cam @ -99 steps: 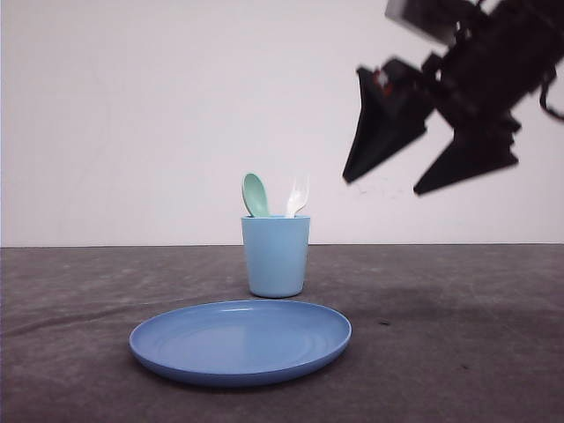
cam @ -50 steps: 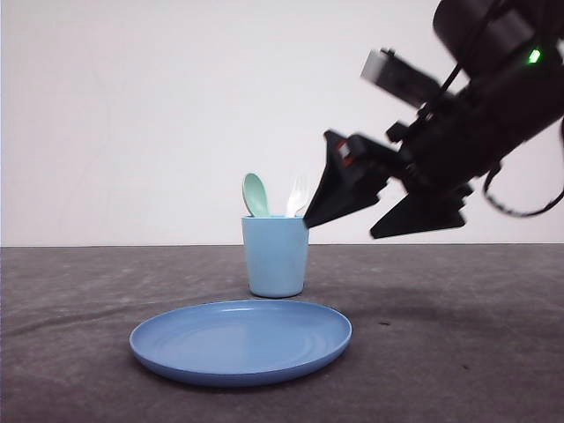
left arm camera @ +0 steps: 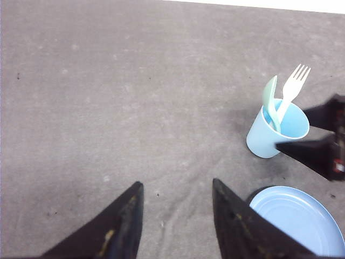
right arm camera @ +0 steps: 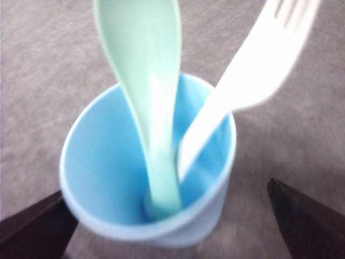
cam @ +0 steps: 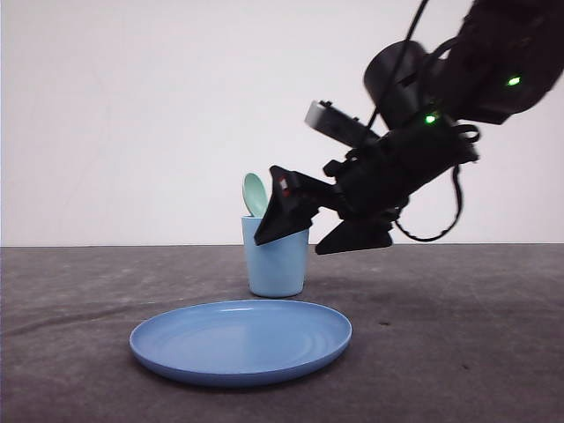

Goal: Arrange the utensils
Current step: 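Move the right gripper down to the cup rim and grasp it, then lift the cup with the right gripper and carry it over the plate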

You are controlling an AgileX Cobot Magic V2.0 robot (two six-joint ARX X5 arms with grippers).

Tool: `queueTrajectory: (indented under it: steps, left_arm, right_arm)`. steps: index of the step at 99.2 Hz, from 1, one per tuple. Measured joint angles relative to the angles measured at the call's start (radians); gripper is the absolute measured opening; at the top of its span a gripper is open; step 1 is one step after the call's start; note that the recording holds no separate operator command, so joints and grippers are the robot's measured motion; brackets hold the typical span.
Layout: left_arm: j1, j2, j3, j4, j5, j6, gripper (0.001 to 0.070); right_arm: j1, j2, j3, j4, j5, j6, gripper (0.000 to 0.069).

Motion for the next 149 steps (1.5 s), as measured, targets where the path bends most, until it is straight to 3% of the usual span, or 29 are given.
queueTrajectory:
  steps: [28, 48, 72, 97, 120, 149]
  left_arm:
    - [0.0, 0.0, 0.0, 0.0, 0.0, 0.0, 0.0233]
    - [0.0, 0.0, 0.0, 0.0, 0.0, 0.0, 0.0233]
    - [0.0, 0.0, 0.0, 0.0, 0.0, 0.0, 0.0233]
    - [0.0, 0.0, 0.0, 0.005, 0.0, 0.001, 0.0233]
    - [0.0, 0.0, 0.0, 0.004, 0.0, 0.001, 0.0233]
    - [0.0, 0.0, 0.0, 0.004, 0.0, 0.001, 0.0233]
  right_arm:
    - [0.018, 0.05, 0.1, -0.053, 0.0, -0.005, 0.0678]
    - [0.018, 0.06, 0.1, -0.066, 0.0, -0.012, 0.0516]
    - [0.019, 0.04, 0.1, -0.098, 0.001, -0.012, 0.0501]
    - [0.021, -0.117, 0.1, -0.192, -0.002, -0.012, 0.05]
    - [0.055, -0.291, 0.095, -0.431, -0.001, -0.05, 0.05]
    - [0.139, -0.573, -0.07, -0.441, 0.053, -0.071, 0.05]
